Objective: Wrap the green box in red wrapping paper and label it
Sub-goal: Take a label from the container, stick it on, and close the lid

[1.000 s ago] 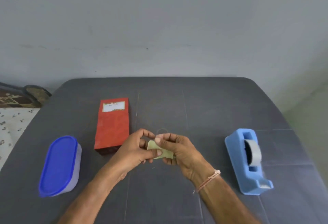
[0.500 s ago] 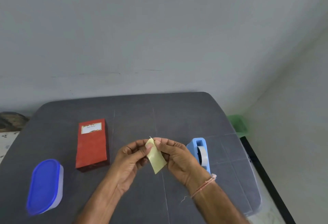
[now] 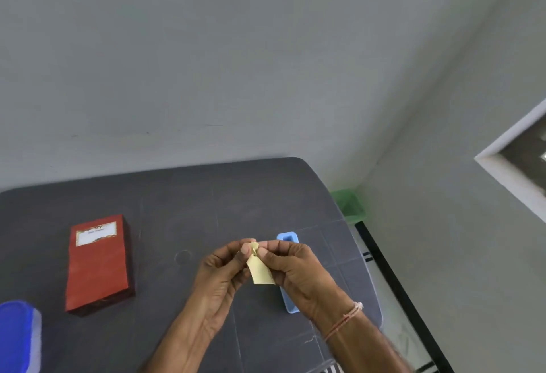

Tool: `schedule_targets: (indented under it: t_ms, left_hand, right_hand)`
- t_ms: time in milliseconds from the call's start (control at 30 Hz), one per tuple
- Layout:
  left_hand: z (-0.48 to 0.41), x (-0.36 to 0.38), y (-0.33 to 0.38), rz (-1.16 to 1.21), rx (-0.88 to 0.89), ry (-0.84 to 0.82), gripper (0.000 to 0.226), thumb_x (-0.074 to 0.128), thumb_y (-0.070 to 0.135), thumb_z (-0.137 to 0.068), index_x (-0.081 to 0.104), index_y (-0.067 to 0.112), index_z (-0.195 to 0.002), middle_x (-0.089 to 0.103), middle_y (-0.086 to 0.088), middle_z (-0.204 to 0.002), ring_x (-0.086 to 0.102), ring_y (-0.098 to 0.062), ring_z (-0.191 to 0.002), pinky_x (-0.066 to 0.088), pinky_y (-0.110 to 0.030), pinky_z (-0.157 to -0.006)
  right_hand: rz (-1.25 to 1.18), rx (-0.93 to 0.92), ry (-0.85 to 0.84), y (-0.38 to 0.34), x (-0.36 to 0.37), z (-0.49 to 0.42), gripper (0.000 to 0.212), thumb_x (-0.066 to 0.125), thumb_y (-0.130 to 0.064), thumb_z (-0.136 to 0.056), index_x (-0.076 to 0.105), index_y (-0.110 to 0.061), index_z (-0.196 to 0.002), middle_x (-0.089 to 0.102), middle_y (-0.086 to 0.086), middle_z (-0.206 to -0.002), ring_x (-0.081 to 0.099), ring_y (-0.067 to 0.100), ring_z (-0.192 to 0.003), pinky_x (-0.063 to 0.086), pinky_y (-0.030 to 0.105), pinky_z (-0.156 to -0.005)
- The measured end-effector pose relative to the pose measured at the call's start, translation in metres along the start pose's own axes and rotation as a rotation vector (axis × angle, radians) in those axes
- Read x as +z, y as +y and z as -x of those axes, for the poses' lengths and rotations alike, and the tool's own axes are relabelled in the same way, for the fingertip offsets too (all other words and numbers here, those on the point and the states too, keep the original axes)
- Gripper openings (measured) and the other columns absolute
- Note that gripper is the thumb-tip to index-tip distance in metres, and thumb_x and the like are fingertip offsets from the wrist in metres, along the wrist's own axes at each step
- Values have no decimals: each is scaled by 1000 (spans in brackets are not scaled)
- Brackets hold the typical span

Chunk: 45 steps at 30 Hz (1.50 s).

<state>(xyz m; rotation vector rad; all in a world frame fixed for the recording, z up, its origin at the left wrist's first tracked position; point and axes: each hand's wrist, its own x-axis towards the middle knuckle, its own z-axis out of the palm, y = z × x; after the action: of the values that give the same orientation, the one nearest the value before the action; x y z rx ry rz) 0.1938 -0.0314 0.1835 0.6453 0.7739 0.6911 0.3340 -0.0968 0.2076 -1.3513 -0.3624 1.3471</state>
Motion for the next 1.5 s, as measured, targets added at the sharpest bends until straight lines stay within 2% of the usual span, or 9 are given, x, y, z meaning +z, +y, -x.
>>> schedule_targets:
  t_ms: [100,267,333,533,733,900,1133,1300,1500]
  left_hand:
    - [1,29,-3,-142,118,86,9,69,8,-89,74,1,-88,77,-9,-81,65,-10,-63,53,-17,-55]
    - [-11,88,-34,-329,353,343,10,66,5,-97,70,1,-88,71,-3,-71,60,-4,-60,49,-16,-52]
    - [-16,118,-51,-320,405,427,11,66,2,-96,70,4,-86,71,0,-71,64,-9,-65,53,-18,-57]
    - [1,240,-114,-12,263,374,9,71,9,-85,76,8,-78,72,-11,-83,69,-16,-73,57,-25,-67]
    - [2,309,-146,-58,361,446,8,74,9,-83,81,7,-81,67,-15,-85,61,-17,-71,57,-22,-62]
    - [-11,352,-154,31,263,355,57,61,0,-95,71,26,-46,57,0,-57,49,-12,-59,46,-25,-62]
    - [-51,397,-197,152,31,233,11,72,12,-84,74,9,-74,57,-2,-65,50,-9,-58,48,-19,-50]
    - [-81,423,-216,87,100,222,13,71,16,-77,79,6,-79,71,-8,-75,64,-11,-65,57,-19,-58]
    - [-183,477,-234,32,103,352,8,74,7,-71,81,8,-75,73,-14,-75,70,-16,-64,59,-22,-59]
  right_hand:
    - [-65,8,-44,-5,-22,0,21,61,0,-96,71,8,-113,75,23,-109,75,25,-93,60,28,-80]
    - [-22,-86,-239,-30,-74,6,24,59,-2,-99,71,4,-119,78,10,-103,74,9,-89,55,15,-75]
    - [6,-170,-268,-38,-97,9,24,66,-2,-95,72,2,-117,78,14,-105,75,17,-98,57,22,-85]
    - [7,-336,-175,-75,-204,21,17,78,-13,-87,76,3,-94,75,28,-96,73,33,-91,59,40,-89]
    - [59,-343,-172,-102,-265,35,11,79,-17,-88,80,-7,-88,78,13,-86,63,11,-75,48,23,-69]
    - [-32,-351,-200,-114,-307,46,20,72,-17,-91,80,-8,-107,77,20,-100,70,25,-95,56,35,-87]
    - [-56,-450,-7,-128,-368,32,18,77,-7,-86,76,3,-100,74,24,-92,69,23,-84,56,31,-78]
    - [-161,-355,-12,-140,-398,-6,40,77,-25,-89,63,13,-90,64,24,-82,61,27,-77,54,34,-73]
    - [-373,-17,-89,-195,-461,-96,25,70,-18,-91,65,-5,-71,58,10,-68,56,15,-60,51,25,-57]
